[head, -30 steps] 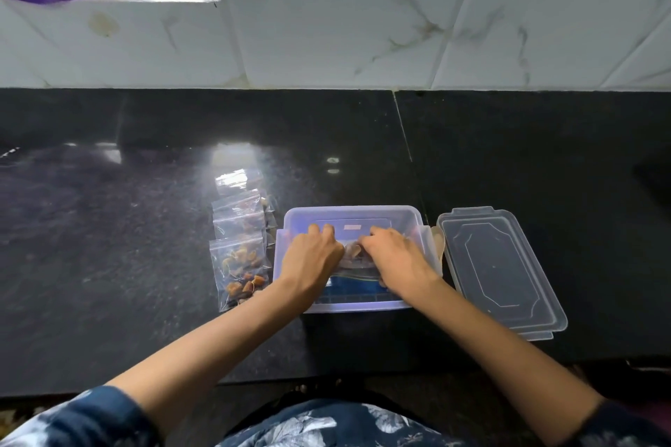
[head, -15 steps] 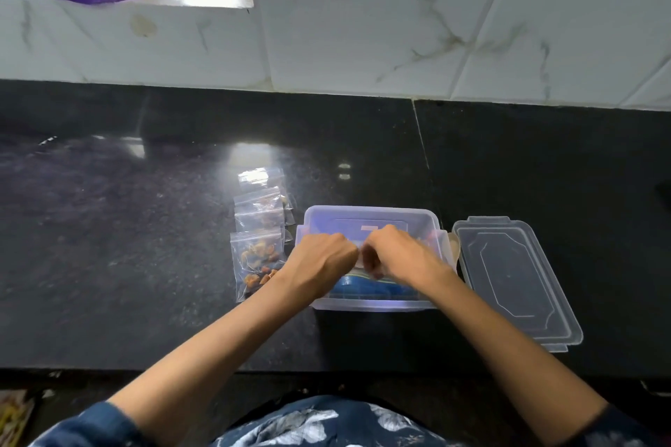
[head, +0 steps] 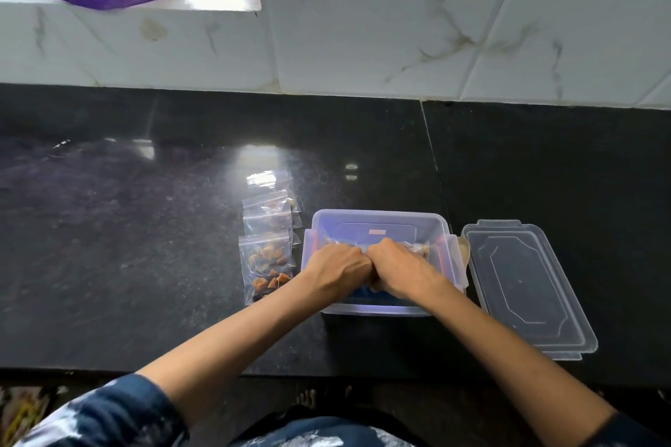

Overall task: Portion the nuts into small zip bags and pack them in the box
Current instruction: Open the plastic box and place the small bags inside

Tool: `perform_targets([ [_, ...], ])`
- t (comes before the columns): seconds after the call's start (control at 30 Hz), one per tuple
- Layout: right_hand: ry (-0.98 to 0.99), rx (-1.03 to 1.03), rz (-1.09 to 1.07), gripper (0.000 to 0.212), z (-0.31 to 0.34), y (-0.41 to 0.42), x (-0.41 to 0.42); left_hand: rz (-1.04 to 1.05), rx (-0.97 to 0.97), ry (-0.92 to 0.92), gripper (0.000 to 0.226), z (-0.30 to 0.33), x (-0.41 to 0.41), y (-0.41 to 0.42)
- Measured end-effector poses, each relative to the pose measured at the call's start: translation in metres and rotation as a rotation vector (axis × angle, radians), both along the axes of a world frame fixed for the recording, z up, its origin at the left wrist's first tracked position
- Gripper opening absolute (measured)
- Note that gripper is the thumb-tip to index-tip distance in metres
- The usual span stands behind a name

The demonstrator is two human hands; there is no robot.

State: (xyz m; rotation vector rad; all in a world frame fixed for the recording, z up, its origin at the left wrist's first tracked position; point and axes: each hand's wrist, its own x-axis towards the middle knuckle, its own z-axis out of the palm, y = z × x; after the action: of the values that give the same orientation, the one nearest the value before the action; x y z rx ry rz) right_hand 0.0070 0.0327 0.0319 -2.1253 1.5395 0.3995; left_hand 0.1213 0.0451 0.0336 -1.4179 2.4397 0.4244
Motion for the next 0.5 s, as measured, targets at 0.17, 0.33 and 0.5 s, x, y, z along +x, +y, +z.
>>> perform_targets([
  [0.17, 0.117, 0.078, 0.001, 0.022, 0.01, -0.001, 0.007, -0.022, -0.011, -0.022, 0.024, 0.001, -0.001, 0.001],
  [0.33, 0.014, 0.06, 0.003, 0.015, 0.015, -0.006, -0.002, 0.002, -0.02, 0.052, 0.02, 0.005, 0.003, 0.007],
  [0.5, -0.173, 0.05, 0.041, 0.01, 0.051, -0.025, 0.0, 0.206, -0.101, 0.358, 0.024, 0.042, 0.029, 0.009],
])
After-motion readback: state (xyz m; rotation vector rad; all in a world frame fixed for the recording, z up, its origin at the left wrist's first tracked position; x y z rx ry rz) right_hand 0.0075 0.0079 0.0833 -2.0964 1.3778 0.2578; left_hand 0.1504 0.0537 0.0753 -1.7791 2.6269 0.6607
